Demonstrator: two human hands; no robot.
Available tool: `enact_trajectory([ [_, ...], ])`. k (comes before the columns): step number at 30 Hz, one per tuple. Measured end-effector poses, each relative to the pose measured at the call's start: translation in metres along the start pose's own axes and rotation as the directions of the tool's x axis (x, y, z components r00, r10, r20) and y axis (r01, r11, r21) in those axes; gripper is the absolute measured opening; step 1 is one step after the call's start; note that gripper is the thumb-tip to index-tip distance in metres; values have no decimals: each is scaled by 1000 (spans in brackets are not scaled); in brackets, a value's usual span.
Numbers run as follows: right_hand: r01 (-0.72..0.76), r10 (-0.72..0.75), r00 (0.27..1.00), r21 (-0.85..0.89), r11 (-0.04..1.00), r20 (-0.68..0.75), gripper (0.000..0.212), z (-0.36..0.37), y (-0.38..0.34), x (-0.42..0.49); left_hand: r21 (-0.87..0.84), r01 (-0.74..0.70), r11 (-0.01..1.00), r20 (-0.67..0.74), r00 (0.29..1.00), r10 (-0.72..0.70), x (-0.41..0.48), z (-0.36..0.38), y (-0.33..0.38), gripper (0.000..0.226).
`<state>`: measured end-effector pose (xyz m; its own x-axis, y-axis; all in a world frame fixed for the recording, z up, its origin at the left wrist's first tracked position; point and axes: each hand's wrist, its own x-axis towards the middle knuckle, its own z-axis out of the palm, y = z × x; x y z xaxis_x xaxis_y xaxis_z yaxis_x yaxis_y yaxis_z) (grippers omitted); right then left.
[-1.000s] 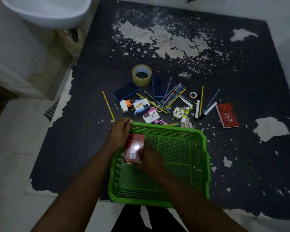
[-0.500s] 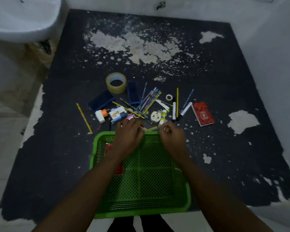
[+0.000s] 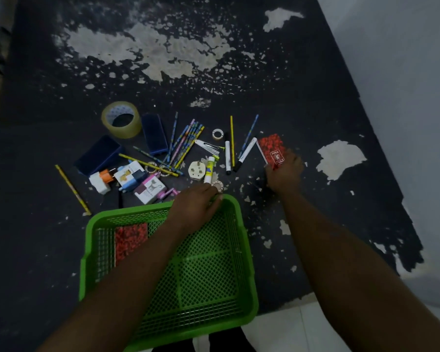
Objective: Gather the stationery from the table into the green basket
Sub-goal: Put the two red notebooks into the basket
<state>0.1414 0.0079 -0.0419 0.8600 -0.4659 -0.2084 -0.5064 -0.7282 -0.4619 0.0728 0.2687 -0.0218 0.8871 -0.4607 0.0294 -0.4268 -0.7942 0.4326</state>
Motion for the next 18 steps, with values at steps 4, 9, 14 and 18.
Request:
enact_trajectory([
  [4, -15, 19, 993, -30, 999, 118, 99, 4, 2, 17, -75, 6, 997, 49, 999, -2, -1, -2, -2, 43],
  [9, -98, 117, 985, -149, 984, 125, 108, 1, 3, 20, -132, 52, 990, 65, 997, -44, 0, -1, -5, 44],
  [14, -241, 239, 960, -1, 970, 149, 116, 6, 8, 11, -154, 31, 988, 39, 999, -26, 2, -3, -6, 34],
  [18, -187, 169, 982, 314, 931, 83, 105, 8, 1, -9, -186, 31, 982, 14, 999, -29, -2, -9, -11, 25],
])
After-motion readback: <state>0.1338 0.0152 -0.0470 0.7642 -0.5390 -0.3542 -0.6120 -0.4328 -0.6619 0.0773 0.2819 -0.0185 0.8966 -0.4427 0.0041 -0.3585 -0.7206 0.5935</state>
